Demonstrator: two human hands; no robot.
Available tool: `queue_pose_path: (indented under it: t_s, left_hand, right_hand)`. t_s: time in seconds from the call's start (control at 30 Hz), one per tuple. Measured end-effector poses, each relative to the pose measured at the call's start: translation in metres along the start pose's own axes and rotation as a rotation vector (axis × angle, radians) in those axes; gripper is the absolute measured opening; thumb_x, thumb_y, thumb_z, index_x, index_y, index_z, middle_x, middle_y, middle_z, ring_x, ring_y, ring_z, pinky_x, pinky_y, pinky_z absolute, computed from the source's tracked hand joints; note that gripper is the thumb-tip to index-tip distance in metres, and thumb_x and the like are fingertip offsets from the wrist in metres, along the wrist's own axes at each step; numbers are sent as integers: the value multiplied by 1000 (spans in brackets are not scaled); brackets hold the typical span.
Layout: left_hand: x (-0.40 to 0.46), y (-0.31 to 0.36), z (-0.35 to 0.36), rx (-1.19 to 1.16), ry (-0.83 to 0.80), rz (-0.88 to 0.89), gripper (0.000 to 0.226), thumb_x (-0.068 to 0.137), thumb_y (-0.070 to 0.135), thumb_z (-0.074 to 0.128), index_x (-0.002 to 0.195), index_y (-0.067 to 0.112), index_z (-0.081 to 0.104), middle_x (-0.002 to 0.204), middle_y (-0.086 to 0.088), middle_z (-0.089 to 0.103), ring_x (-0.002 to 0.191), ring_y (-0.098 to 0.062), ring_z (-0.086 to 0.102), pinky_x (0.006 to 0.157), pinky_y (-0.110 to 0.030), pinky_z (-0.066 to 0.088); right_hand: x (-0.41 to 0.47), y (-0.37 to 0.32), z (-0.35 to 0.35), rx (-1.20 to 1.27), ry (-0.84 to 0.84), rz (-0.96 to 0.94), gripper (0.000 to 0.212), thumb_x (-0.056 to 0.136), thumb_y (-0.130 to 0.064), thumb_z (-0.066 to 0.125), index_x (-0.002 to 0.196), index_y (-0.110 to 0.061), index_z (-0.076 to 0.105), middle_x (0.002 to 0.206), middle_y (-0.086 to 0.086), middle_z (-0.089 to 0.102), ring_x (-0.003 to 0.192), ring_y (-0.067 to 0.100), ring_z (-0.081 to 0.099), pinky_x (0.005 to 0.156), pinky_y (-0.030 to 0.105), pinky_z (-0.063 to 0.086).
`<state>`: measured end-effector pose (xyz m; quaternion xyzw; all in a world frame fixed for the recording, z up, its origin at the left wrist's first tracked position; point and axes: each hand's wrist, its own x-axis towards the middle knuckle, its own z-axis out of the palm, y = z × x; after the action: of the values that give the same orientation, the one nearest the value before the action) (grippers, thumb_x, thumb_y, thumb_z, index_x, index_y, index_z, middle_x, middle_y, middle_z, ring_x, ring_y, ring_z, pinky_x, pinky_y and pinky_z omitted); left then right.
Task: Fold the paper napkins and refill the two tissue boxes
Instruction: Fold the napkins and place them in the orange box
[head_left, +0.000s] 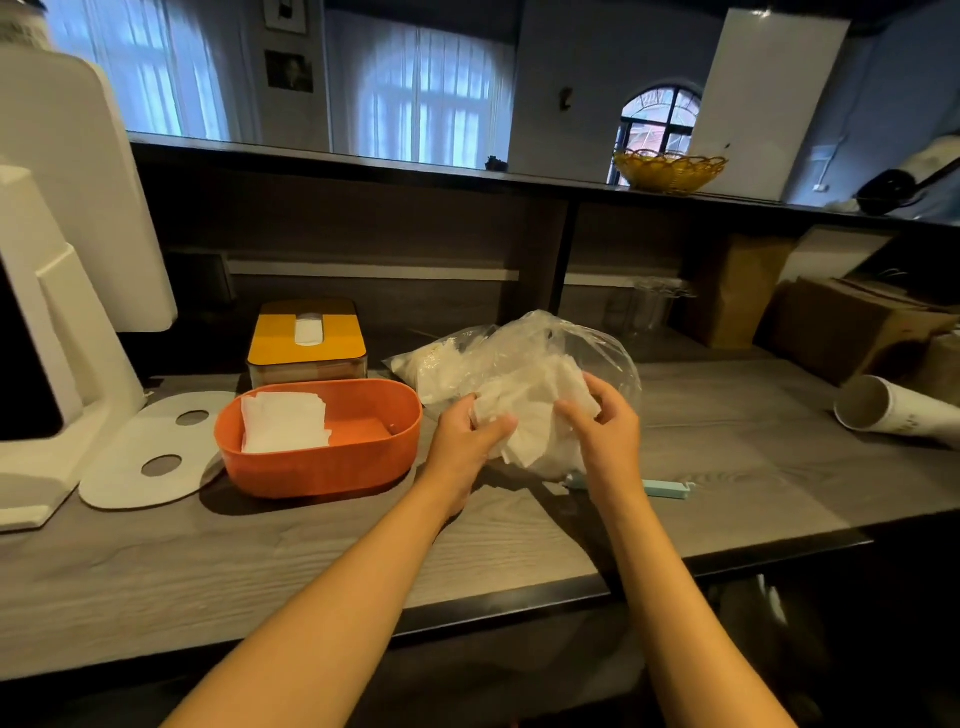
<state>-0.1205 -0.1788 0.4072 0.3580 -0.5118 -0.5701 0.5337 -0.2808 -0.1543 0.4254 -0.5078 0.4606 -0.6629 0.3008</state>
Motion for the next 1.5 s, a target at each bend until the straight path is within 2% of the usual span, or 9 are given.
queue_pose_path:
  t_s: [0.27, 0.37, 0.57, 0.8, 0.97, 1.13, 1.2, 1.37, 1.5]
  left_hand:
    - [-56, 7, -18, 201, 189, 165, 32, 91, 5, 69, 121, 18, 64, 109, 0, 72, 104, -15, 68, 84, -23, 56]
    - [-72, 9, -26, 303, 284, 196, 36, 92, 9, 69, 123, 23, 59, 111, 5, 66, 104, -7, 63, 79, -16, 51]
    - [-80, 10, -24, 336, 352, 96, 33, 94, 31, 62, 126, 24, 56, 115, 2, 63, 107, -18, 62, 92, -45, 56]
    - [-84, 16, 0, 252, 544, 216, 8, 99, 24, 57, 99, 17, 61, 92, 6, 62, 86, -6, 58, 69, -22, 43]
    - [-78, 13, 0, 335, 593, 168, 11, 103, 22, 49, 101, 21, 59, 92, 10, 60, 85, -3, 54, 65, -22, 39]
    - [-78, 13, 2, 328, 543, 175, 11, 102, 22, 51, 101, 21, 62, 93, 12, 61, 87, -4, 56, 70, -24, 45]
    - [-78, 13, 0, 327, 560, 158, 12, 102, 25, 50, 101, 21, 61, 94, 8, 62, 88, -10, 59, 70, -29, 47]
    - [-80, 14, 2, 325, 566, 181, 6, 100, 22, 54, 100, 22, 60, 94, 10, 60, 89, -8, 57, 71, -28, 48]
    - [-80, 12, -3, 292, 620, 195, 8, 99, 24, 56, 99, 20, 63, 94, 8, 62, 89, -10, 58, 68, -25, 43]
  right_hand:
    - [-57, -7, 11, -95, -194, 65, 23, 93, -6, 62, 113, -18, 64, 107, 5, 69, 96, 11, 68, 72, 26, 58]
    - [-70, -6, 29, -74, -214, 179, 23, 93, -5, 60, 112, -19, 64, 107, 8, 68, 100, 22, 68, 81, 41, 61]
    - [-74, -8, 55, -96, -55, 245, 37, 92, -29, 67, 125, -18, 54, 112, -2, 63, 101, 14, 63, 83, 31, 56]
    - [-71, -9, 78, -158, 177, 200, 30, 88, -42, 70, 93, -13, 64, 84, -2, 65, 75, 11, 59, 64, 26, 45]
    - [-67, 1, 74, -200, 238, 247, 15, 90, -23, 63, 102, -13, 63, 89, -3, 60, 89, 23, 61, 70, 31, 45]
    - [-71, -4, 76, -207, 175, 176, 22, 96, -26, 62, 116, -19, 56, 99, -9, 56, 87, 6, 54, 64, 10, 40]
    - [-68, -3, 74, -187, 226, 217, 24, 94, -25, 61, 117, -18, 58, 105, -3, 58, 92, 13, 55, 71, 21, 43]
    - [-68, -3, 76, -161, 180, 194, 21, 93, -27, 63, 86, -8, 67, 81, 2, 64, 74, 13, 56, 61, 25, 41]
    - [-66, -1, 73, -113, 243, 219, 13, 90, -18, 62, 83, -7, 63, 79, 1, 60, 77, 17, 55, 62, 24, 41]
